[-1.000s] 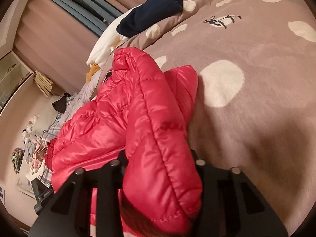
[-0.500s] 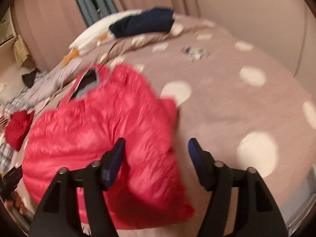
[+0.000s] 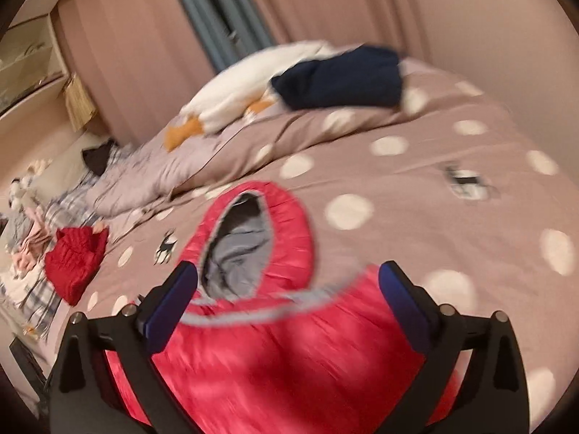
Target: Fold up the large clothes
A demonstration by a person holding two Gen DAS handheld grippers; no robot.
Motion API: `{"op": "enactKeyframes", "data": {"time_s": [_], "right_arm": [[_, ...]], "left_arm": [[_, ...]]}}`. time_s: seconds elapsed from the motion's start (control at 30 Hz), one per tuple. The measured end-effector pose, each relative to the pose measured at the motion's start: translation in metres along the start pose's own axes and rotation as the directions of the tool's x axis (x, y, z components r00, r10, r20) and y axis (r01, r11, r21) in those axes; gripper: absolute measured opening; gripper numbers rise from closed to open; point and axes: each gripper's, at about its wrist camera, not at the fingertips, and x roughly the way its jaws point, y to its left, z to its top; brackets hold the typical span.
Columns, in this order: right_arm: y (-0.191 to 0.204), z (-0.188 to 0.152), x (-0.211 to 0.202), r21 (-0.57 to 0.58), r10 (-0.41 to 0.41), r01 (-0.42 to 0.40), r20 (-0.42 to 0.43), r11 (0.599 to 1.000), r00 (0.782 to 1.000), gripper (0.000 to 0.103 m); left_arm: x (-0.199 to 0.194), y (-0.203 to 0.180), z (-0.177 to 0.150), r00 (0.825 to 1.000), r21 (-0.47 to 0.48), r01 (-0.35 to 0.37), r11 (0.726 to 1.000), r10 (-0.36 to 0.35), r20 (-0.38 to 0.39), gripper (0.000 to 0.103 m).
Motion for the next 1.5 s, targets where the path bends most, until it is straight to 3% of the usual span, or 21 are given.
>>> {"op": "enactKeyframes", "data": {"time_s": [0.2, 0.33, 0.37, 0.4, 0.43, 0.47, 0.5, 0.57, 0.67, 0.73, 0.8, 0.87, 0.93, 1.0, 1.07, 1.17, 1.2, 1.27, 1.33, 1.4, 1.5], "right_arm": [[0.008, 0.014, 0.116, 0.058, -0.033, 0.045, -0.185, 0.997, 0.982, 0.101], [-0.024, -0.008, 0.177, 0.189, -0.039, 0.109, -0.34, 0.976, 0.94, 0.094], [-0.025, -0.011, 0.175, 0.194, -0.03, 0.089, -0.288, 0.977, 0.957, 0.091], [-0.023, -0.01, 0.17, 0.181, -0.024, 0.071, -0.251, 0.981, 0.968, 0.074], [-0.02, -0.009, 0.17, 0.155, -0.042, 0.084, -0.253, 0.984, 0.966, 0.062], [-0.018, -0.01, 0.172, 0.131, -0.08, 0.118, -0.264, 0.984, 0.961, 0.039], [-0.017, -0.011, 0.172, 0.113, -0.114, 0.148, -0.262, 0.982, 0.958, 0.024], [-0.016, -0.011, 0.165, 0.137, -0.039, 0.073, -0.236, 0.988, 0.971, 0.011], [-0.008, -0.003, 0.123, 0.13, 0.094, -0.084, -0.074, 0.988, 0.993, 0.01], [0.008, 0.0, 0.077, 0.041, 0.174, -0.176, 0.047, 0.984, 0.984, 0.01], [0.026, -0.009, 0.024, -0.103, 0.254, -0.241, 0.137, 0.965, 0.957, 0.01], [0.036, -0.034, -0.018, -0.238, 0.318, -0.274, 0.169, 0.932, 0.933, 0.01], [0.033, -0.065, -0.046, -0.332, 0.354, -0.291, 0.145, 0.897, 0.924, 0.01], [0.017, -0.092, -0.055, -0.333, 0.378, -0.332, 0.083, 0.882, 0.922, 0.011], [0.0, -0.113, -0.055, -0.298, 0.348, -0.329, 0.008, 0.896, 0.938, 0.013], [-0.013, -0.132, -0.047, -0.29, 0.217, -0.214, -0.022, 0.933, 0.976, 0.013], [-0.02, -0.132, -0.047, -0.27, 0.199, -0.197, -0.021, 0.943, 0.98, 0.012], [-0.035, -0.126, -0.049, -0.187, 0.21, -0.207, -0.003, 0.96, 0.978, 0.013], [-0.046, -0.116, -0.052, -0.118, 0.214, -0.209, 0.03, 0.971, 0.976, 0.024], [-0.052, -0.106, -0.056, -0.085, 0.183, -0.178, 0.062, 0.98, 0.981, 0.042], [-0.052, -0.09, -0.056, -0.04, 0.207, -0.204, 0.081, 0.978, 0.975, 0.043]], "left_arm": [[0.044, -0.002, 0.006, 0.997, -0.001, -0.024, 1.0, 0.024, -0.073, 0.08], [0.06, 0.008, 0.011, 0.994, -0.075, -0.017, 0.997, 0.009, -0.112, 0.08], [0.059, 0.011, 0.011, 0.994, -0.084, -0.025, 0.996, 0.016, -0.109, 0.08], [0.059, 0.012, 0.012, 0.994, -0.092, -0.031, 0.995, 0.021, -0.107, 0.08], [0.059, 0.014, 0.012, 0.994, -0.105, -0.03, 0.994, 0.019, -0.107, 0.08], [0.06, 0.015, 0.012, 0.994, -0.117, -0.025, 0.993, 0.013, -0.108, 0.08], [0.06, 0.015, 0.012, 0.994, -0.125, -0.025, 0.992, 0.011, -0.108, 0.08], [0.061, 0.014, 0.011, 0.994, -0.115, -0.041, 0.993, 0.028, -0.106, 0.08], [0.06, 0.01, 0.008, 0.994, -0.081, -0.06, 0.995, 0.052, -0.1, 0.08], [0.059, 0.006, 0.006, 0.992, -0.055, -0.084, 0.995, 0.079, -0.094, 0.08], [0.058, 0.003, 0.005, 0.991, -0.026, -0.104, 0.994, 0.101, -0.086, 0.08], [0.058, 0.0, 0.002, 0.989, 0.004, -0.127, 0.992, 0.126, -0.083, 0.08], [0.059, -0.001, 0.0, 0.986, 0.016, -0.143, 0.99, 0.143, -0.085, 0.08], [0.06, -0.001, -0.002, 0.984, 0.013, -0.149, 0.989, 0.149, -0.096, 0.08], [0.06, 0.001, -0.004, 0.983, 0.003, -0.149, 0.989, 0.149, -0.107, 0.08], [0.056, 0.0, -0.006, 0.984, -0.008, -0.147, 0.989, 0.146, -0.103, 0.08], [0.054, 0.0, -0.006, 0.985, -0.011, -0.146, 0.989, 0.144, -0.1, 0.08], [0.051, -0.002, -0.007, 0.985, -0.017, -0.14, 0.99, 0.137, -0.103, 0.08], [0.049, -0.006, -0.005, 0.988, -0.021, -0.115, 0.993, 0.112, -0.111, 0.08], [0.048, -0.012, -0.002, 0.99, -0.011, -0.07, 0.997, 0.069, -0.119, 0.081], [0.05, -0.023, 0.003, 0.992, -0.005, 0.003, 1.0, -0.003, -0.126, 0.092]]}}
